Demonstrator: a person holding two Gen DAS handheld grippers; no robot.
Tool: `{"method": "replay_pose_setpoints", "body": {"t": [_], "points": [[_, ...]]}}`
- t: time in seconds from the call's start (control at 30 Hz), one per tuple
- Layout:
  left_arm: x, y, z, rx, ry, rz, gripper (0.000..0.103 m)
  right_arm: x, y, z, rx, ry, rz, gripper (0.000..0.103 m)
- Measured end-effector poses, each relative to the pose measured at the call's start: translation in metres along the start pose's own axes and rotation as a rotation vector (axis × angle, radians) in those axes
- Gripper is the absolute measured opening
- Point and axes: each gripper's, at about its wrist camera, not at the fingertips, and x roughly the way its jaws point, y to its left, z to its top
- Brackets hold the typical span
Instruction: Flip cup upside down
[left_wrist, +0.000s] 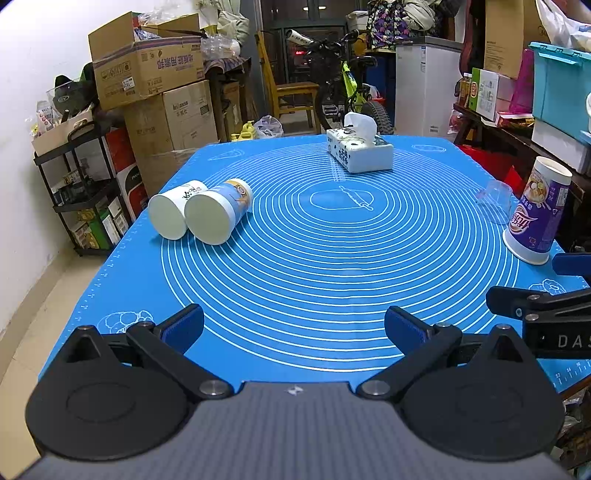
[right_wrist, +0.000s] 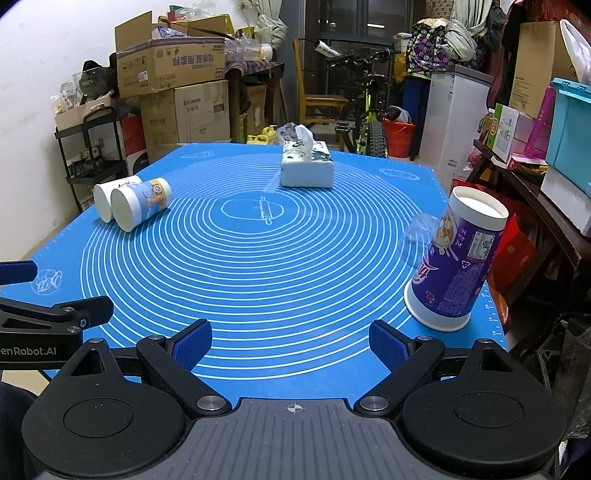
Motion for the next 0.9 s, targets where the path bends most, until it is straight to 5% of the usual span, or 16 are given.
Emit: {"method": "replay_pose_setpoints", "body": {"t": [0.9], "points": [[0.0077,0.0041,0.0042,0.016,-0.004,0.020,0.103,0.0085,-0.0016,0.0055,0.012,-0.003,0.016,0.091]]}}
